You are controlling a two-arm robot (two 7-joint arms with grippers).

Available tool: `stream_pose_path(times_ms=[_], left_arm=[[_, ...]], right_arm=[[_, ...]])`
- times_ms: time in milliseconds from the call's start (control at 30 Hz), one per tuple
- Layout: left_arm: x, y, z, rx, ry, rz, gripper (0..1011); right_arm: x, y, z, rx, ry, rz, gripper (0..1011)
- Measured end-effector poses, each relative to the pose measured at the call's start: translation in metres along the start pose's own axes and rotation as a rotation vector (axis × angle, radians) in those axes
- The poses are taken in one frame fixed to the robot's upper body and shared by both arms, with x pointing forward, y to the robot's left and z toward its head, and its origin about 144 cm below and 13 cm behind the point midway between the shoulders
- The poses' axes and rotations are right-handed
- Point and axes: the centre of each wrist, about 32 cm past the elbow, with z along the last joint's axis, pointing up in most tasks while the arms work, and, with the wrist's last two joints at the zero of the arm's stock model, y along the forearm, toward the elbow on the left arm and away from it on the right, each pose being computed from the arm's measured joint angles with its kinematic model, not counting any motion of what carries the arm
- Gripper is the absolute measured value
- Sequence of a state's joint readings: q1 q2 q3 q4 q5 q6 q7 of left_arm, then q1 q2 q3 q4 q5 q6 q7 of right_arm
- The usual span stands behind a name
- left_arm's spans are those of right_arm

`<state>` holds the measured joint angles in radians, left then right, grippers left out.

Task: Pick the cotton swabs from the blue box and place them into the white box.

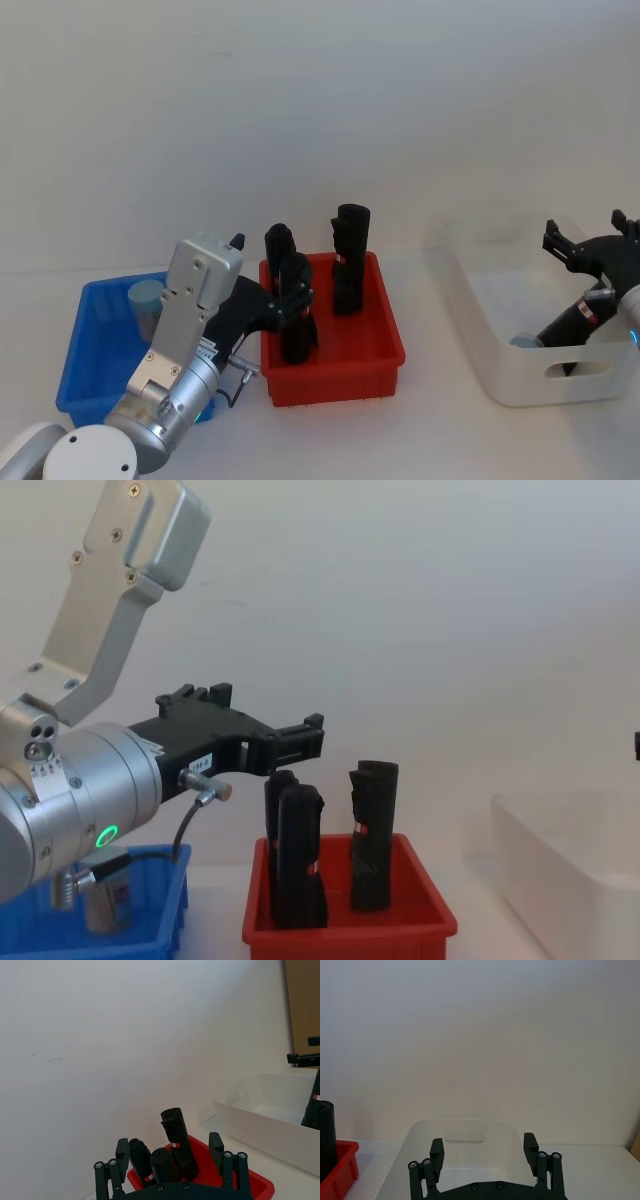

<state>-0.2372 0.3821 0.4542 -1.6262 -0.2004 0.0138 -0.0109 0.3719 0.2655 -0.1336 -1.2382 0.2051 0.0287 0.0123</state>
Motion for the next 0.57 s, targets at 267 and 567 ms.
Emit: stream_pose_path(times_ms=[267, 567], left_arm=[[0.0, 0.0, 0.0, 0.0, 0.0, 0.0, 1004], [0.0, 0.0, 0.0, 0.0, 0.0, 0.0, 1004]], right_arm=[[0.0005, -0.0002, -0.0002, 0.001, -0.001, -0.001, 1002], [0.0007, -0.0004, -0.0005, 0.001, -0.001, -0.001, 1001]])
